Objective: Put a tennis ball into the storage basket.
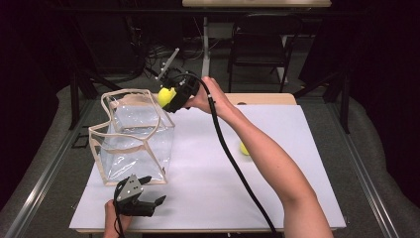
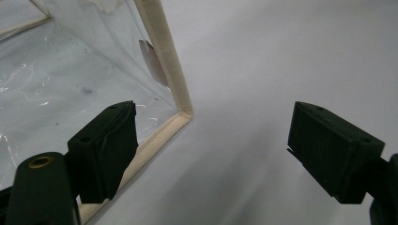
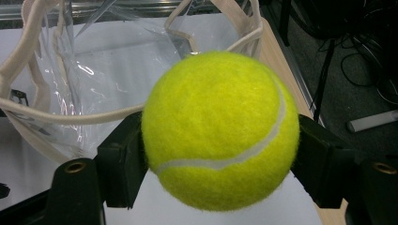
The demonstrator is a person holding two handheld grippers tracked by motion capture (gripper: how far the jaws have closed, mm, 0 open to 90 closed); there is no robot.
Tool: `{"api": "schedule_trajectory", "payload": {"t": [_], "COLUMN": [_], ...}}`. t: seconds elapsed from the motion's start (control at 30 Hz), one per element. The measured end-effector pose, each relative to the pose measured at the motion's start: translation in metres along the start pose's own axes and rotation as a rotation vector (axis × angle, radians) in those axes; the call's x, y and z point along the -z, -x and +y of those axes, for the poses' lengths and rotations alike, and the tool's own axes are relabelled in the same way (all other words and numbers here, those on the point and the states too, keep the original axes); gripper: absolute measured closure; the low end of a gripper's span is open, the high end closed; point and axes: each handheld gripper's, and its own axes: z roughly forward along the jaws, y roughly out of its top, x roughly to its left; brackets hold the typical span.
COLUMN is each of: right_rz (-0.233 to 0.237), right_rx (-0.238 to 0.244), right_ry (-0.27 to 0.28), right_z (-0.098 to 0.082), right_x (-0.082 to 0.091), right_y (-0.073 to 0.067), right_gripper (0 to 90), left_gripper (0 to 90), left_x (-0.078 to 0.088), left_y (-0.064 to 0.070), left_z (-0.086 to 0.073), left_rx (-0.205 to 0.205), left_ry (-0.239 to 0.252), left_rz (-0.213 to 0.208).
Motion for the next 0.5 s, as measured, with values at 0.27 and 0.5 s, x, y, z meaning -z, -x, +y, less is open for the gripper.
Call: {"api": "schedule_trajectory", "payload": {"t": [0.27, 0.5], "right_rz": [-0.001, -0.001], "right_rx": [0.007, 0.005], "right_ry": [0.005, 0.019], "right_z": [0.009, 0.016], "right_x": [0.0, -0.002], "right_y": [-0.001, -0.003], "right_gripper": [27.0, 27.0], "left_gripper": [16.2, 16.2], "left_x": [0.0, 0.0], "left_y": [0.0, 0.0], "left_z": [0.0, 0.0], "left_rx": [0.004, 0.001], "left_ry": [0.001, 0.002], "left_rz": [0.0, -0.001]}}
